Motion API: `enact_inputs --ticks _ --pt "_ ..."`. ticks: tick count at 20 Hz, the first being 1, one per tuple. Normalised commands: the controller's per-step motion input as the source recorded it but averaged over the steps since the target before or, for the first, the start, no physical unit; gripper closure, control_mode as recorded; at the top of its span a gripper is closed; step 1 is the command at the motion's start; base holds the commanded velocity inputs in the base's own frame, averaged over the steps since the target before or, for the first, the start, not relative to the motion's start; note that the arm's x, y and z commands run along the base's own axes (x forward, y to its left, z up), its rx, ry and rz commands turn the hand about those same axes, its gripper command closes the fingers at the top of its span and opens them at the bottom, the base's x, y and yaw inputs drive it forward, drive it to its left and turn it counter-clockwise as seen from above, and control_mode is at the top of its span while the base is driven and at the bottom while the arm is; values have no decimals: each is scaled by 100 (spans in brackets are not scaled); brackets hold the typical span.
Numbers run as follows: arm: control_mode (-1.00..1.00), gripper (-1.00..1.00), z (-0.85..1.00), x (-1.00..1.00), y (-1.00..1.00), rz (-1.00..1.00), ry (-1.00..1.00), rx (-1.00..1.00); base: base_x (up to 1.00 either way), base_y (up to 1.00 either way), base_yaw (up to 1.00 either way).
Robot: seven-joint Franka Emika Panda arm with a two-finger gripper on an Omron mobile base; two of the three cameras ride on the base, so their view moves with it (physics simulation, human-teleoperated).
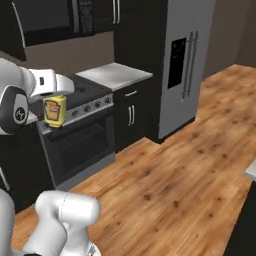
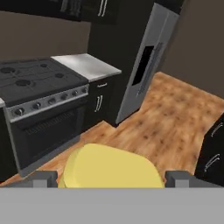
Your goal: Move the hot dog bun to the plate on the dining table and place the condiment next to that plate. Then navigate to the fridge and take the sausage and place it on the plate as well.
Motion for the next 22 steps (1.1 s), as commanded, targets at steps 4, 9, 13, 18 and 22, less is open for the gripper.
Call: enact_inputs --ticks 4,9,13,18,22 --pt "100 100 0 0 0 0 0 0 -100 -22 -57" --pt "100 100 0 0 0 0 0 0 -65 -91 -34" --pt "100 100 0 0 0 0 0 0 1 -100 -12" --pt "100 100 0 0 0 0 0 0 20 -100 -4" --pt "100 100 0 0 0 0 0 0 26 -100 0"
